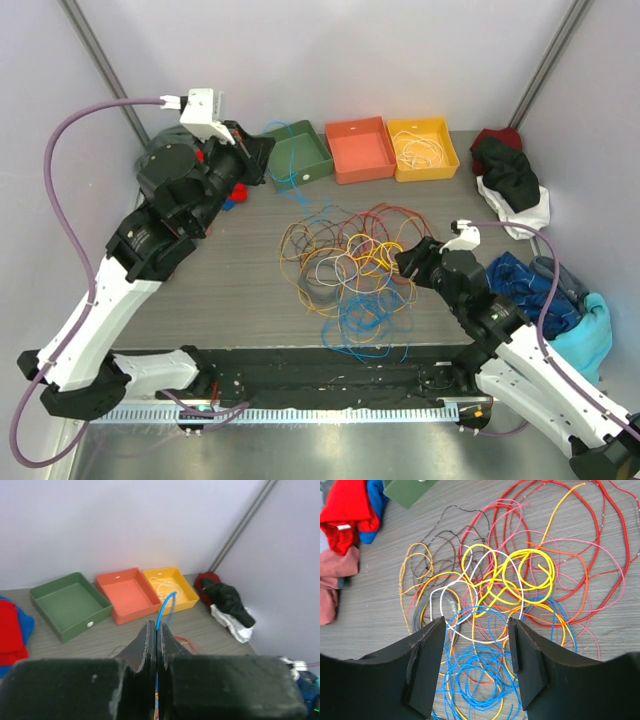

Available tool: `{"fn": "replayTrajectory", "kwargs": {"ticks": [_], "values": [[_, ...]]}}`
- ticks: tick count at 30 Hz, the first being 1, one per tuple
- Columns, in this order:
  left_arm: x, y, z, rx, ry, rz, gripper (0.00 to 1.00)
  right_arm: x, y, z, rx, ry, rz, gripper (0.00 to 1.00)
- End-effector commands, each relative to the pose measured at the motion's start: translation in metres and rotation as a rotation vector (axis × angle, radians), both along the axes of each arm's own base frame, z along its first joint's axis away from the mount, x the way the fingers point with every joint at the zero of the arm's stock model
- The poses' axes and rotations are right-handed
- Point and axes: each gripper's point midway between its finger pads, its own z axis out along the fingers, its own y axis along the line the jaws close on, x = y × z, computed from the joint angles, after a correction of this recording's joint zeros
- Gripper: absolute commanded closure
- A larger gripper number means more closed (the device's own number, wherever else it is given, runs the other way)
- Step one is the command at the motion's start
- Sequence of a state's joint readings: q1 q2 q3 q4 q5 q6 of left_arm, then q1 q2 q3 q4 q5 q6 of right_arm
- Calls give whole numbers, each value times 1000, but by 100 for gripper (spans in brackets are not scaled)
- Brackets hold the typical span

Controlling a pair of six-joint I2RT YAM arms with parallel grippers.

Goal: Untangle the cables

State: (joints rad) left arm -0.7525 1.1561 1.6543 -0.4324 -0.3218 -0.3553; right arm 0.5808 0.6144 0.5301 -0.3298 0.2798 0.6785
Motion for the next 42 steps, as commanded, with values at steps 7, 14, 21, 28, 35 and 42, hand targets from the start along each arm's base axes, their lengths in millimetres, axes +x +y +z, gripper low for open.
{"fn": "replayTrajectory", "kwargs": {"ticks": [7, 14, 21, 28, 35, 42], "values": [[71, -2, -122, 206, 302, 122, 100, -2, -1, 29, 33, -67, 7, 39], [156, 5, -148, 140, 340, 206, 100, -1, 4, 55, 53, -95, 32, 39], [233, 2, -151, 141, 328, 243, 100, 8, 7, 75, 4, -122, 47, 39], [292, 11, -166, 90, 316, 273, 100, 14, 6, 85, -53, -134, 52, 38], [339, 27, -215, 92, 361, 307, 100, 16, 2, 77, -91, -109, 38, 39], [374, 42, -262, 76, 364, 316, 90, 19, 1, 64, -107, -77, 22, 39]]}}
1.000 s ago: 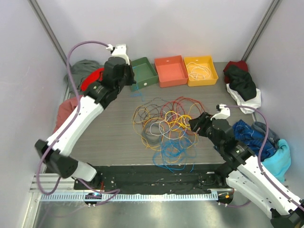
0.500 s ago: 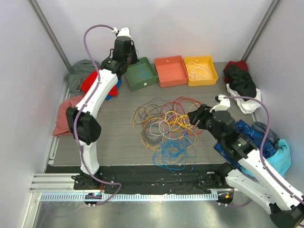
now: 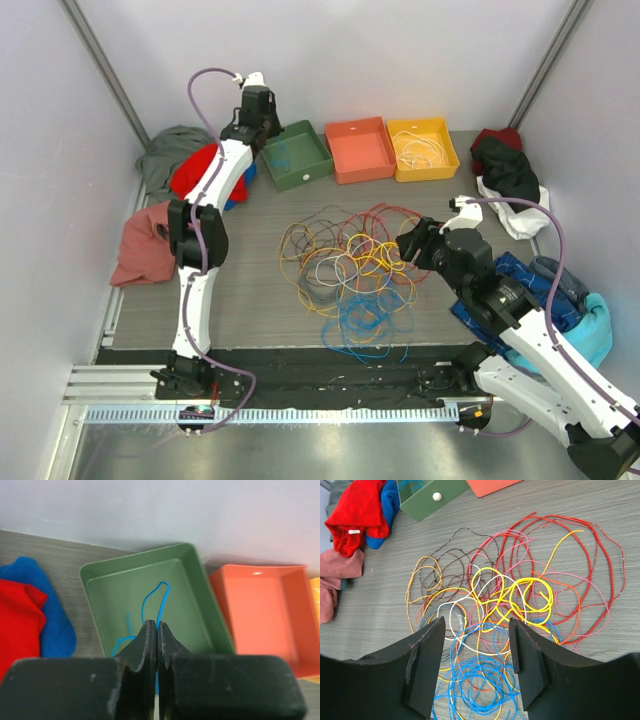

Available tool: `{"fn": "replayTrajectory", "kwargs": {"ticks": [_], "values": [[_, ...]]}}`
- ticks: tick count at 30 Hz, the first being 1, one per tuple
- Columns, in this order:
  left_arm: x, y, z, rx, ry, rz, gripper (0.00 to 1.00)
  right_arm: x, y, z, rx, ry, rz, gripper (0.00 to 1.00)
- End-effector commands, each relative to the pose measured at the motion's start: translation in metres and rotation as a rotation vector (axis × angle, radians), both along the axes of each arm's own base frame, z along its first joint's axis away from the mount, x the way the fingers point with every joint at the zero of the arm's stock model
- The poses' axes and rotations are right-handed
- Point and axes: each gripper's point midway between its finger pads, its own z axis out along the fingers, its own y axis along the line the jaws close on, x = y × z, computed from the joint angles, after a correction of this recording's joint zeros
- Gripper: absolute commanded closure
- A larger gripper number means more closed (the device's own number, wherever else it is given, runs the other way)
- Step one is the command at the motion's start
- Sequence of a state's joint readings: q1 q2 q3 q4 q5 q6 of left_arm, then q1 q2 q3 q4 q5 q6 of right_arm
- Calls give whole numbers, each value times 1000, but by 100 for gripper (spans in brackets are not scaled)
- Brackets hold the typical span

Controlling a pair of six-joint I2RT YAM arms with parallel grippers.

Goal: Untangle the cables

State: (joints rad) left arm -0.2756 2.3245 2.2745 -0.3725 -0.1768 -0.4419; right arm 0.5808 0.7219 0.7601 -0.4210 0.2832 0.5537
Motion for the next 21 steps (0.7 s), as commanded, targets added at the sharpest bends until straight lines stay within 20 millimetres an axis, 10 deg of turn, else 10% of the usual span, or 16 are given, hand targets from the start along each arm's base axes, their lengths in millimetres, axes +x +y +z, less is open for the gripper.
{"fn": "replayTrajectory", "kwargs": {"ticks": [1, 4, 8, 12, 21], "values": [[19, 0, 28, -49, -132, -35, 85, 8, -1, 8, -18, -20, -21, 38], [6, -11, 33, -81, -176, -100, 65, 13, 1, 5, -40, -8, -16, 39], [-17, -23, 56, -70, -206, -157, 0, 18, 5, 5, -45, -6, -13, 38], [-55, -35, 97, -71, -236, -189, 0, 19, 6, 10, -29, -21, -14, 39], [-190, -116, 69, 65, -200, -216, 0, 13, -18, 13, 22, -67, -137, 38]]}}
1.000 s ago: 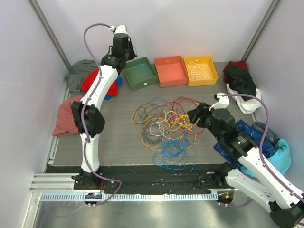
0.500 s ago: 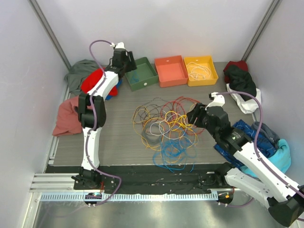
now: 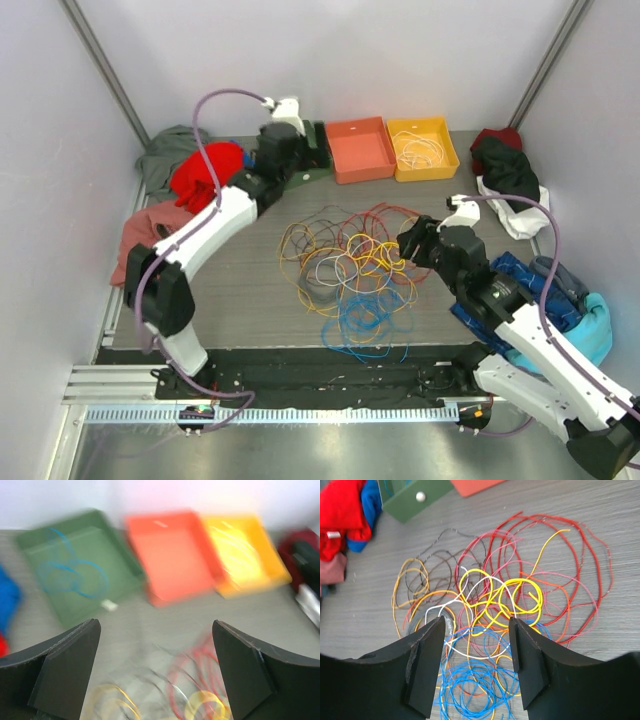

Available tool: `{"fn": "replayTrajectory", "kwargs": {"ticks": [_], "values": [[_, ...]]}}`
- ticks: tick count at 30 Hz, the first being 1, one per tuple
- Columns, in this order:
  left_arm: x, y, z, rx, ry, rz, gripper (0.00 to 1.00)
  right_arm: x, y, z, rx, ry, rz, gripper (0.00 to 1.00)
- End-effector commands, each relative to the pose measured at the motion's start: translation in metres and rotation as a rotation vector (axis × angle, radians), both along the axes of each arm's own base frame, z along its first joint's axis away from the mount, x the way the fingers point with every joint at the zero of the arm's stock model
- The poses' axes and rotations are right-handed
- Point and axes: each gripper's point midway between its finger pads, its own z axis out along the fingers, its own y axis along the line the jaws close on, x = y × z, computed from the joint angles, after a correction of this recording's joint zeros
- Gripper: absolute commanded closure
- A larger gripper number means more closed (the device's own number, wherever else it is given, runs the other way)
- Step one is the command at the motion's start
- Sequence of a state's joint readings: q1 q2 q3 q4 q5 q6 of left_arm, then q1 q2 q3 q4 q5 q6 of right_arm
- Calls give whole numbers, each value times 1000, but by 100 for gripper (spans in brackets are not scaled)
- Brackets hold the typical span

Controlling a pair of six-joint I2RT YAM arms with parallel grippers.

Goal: Untangle the cables

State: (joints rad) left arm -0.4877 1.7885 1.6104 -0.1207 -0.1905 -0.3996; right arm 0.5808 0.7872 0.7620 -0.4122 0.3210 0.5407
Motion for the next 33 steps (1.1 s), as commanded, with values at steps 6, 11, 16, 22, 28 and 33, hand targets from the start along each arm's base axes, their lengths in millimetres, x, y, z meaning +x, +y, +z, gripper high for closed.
{"fn": "replayTrajectory", "kwargs": {"ticks": [6, 11, 16, 22, 28, 33], "values": [[-121, -94, -37, -82, 135, -187, 0, -7, -39, 17, 87, -147, -192, 39], [-188, -113, -70, -135, 242, -317, 5, -16, -47, 13, 86, -142, -202, 39], [-236, -124, -107, -127, 320, -378, 11, -19, -49, 8, 80, -140, -204, 39], [-263, -143, -137, -54, 366, -461, 11, -20, -47, 2, 83, -119, -196, 40], [-268, -150, -166, 60, 391, -485, 11, -24, -48, -8, 92, -99, -201, 40], [-264, -165, -181, 100, 410, -519, 13, -24, -48, -9, 85, -93, -198, 40]]}}
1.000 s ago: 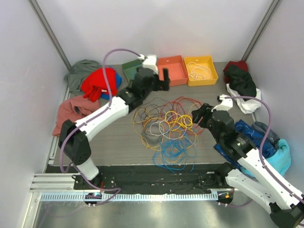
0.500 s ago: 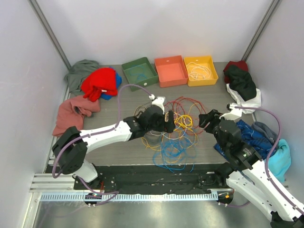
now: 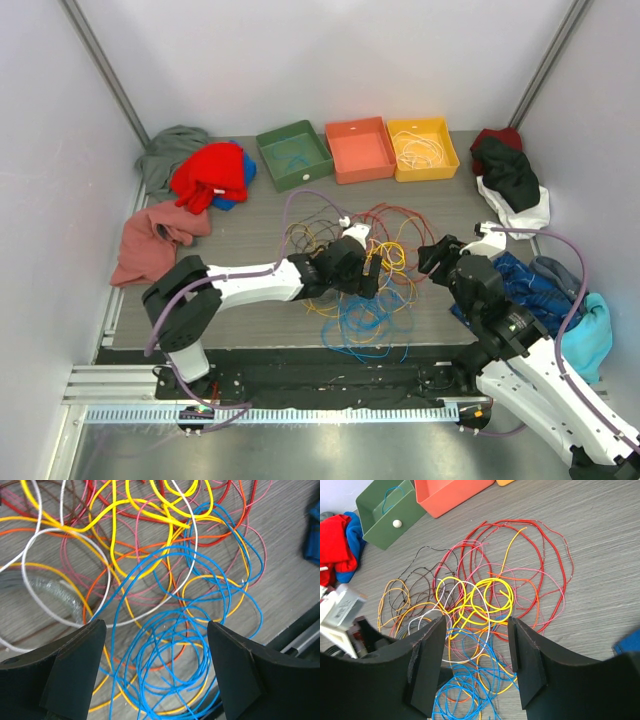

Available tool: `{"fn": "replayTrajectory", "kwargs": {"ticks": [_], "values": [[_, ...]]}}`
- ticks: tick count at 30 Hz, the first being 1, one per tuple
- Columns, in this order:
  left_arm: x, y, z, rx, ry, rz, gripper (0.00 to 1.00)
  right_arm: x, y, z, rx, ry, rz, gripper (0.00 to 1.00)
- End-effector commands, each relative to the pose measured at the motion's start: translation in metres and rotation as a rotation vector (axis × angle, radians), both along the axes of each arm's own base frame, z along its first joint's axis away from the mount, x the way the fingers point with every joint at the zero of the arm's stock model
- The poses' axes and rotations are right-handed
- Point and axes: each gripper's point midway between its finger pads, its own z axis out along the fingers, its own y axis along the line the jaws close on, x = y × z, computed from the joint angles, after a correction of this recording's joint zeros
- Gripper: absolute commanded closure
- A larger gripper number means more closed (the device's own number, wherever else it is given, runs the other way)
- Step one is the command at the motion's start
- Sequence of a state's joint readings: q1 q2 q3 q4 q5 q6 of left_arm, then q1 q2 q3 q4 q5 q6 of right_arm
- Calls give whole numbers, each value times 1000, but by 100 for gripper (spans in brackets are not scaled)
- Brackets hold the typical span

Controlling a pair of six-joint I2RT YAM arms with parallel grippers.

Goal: Untangle the cables

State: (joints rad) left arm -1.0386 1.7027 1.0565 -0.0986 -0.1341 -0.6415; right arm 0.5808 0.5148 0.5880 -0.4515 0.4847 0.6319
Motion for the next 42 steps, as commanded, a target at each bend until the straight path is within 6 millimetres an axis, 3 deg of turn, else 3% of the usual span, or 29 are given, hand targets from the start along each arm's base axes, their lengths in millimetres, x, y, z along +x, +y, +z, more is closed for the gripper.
{"fn": "replayTrajectory", "kwargs": {"ticks": [1, 12, 15, 24, 26, 31, 33, 37, 42], "values": [[9, -28, 17, -42, -36, -56, 14, 2, -1, 7, 18, -22, -15, 40], [-5, -78, 25, -238, 47, -166, 16, 5, -5, 10, -26, -20, -28, 40], [-6, -86, 18, -261, 79, -169, 16, 4, -6, 10, -24, -24, -28, 40], [6, -89, -3, -203, 84, -145, 16, 2, -10, 10, -42, -27, -39, 40], [4, -88, -5, -195, 85, -151, 20, 3, -10, 10, -40, -28, -38, 40], [-2, -81, -21, -172, 121, -154, 43, 3, -10, 8, -47, -23, -37, 40], [-3, -80, -16, -183, 110, -155, 50, 3, -10, 8, -47, -23, -38, 40], [-3, -70, -8, -181, 72, -153, 55, 3, -11, 9, -49, -22, -41, 40], [-12, -62, -22, -155, 102, -167, 61, 4, -8, 6, -38, -14, -38, 40]]}}
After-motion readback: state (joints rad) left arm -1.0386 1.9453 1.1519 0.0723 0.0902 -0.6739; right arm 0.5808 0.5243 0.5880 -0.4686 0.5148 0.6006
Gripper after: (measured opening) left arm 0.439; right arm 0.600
